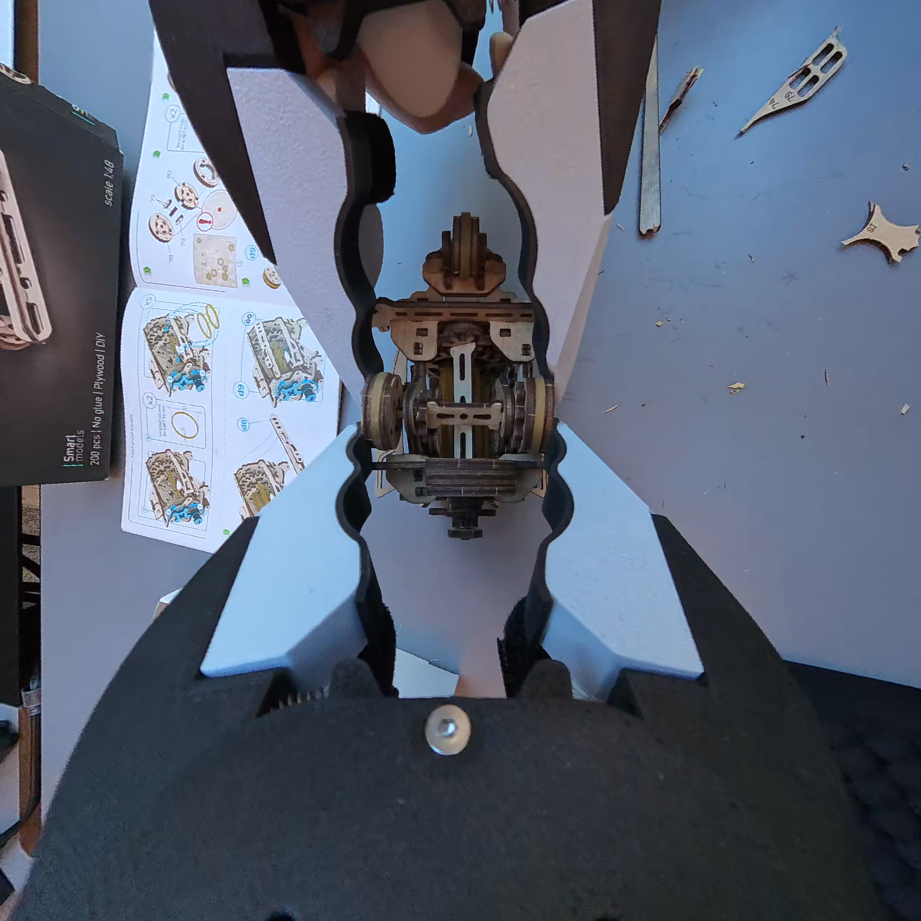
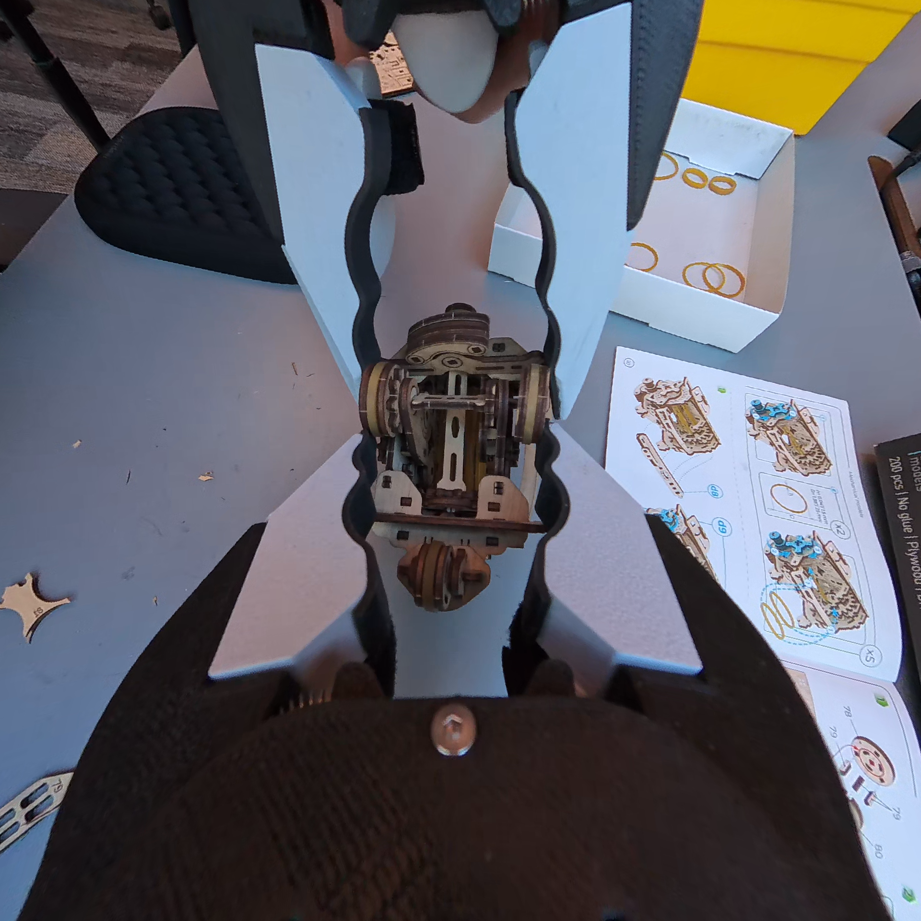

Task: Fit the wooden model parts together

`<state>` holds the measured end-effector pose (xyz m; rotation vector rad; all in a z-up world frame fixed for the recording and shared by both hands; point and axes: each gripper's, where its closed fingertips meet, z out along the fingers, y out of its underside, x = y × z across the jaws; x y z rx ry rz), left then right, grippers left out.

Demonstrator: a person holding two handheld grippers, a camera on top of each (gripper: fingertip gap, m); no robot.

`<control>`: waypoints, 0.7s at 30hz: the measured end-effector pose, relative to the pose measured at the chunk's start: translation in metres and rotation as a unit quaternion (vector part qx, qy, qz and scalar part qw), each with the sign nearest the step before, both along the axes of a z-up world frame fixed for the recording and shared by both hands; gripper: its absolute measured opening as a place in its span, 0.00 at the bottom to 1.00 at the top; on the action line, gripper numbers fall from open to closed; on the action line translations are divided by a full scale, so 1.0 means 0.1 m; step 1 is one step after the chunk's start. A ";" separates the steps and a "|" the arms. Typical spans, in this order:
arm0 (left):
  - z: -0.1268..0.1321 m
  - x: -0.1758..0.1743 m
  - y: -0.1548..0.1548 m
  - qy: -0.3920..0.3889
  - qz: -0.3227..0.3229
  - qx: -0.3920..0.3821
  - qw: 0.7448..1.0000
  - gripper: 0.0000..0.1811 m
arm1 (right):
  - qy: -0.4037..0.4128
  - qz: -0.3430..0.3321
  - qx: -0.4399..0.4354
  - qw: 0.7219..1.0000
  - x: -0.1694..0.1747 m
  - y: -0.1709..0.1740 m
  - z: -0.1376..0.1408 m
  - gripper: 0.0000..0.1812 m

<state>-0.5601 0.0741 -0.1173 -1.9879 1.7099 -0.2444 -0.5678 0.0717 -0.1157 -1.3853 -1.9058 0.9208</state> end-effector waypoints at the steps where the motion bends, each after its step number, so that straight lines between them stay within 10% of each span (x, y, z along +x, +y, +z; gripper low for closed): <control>1: 0.00 0.00 0.00 0.000 0.001 0.000 1.000 0.39 | -0.001 0.001 -0.001 1.000 0.00 0.00 0.00 0.35; 21: 0.00 0.00 -0.01 0.011 0.000 0.000 1.000 0.38 | -0.005 -0.002 0.007 1.000 0.01 0.00 -0.01 0.35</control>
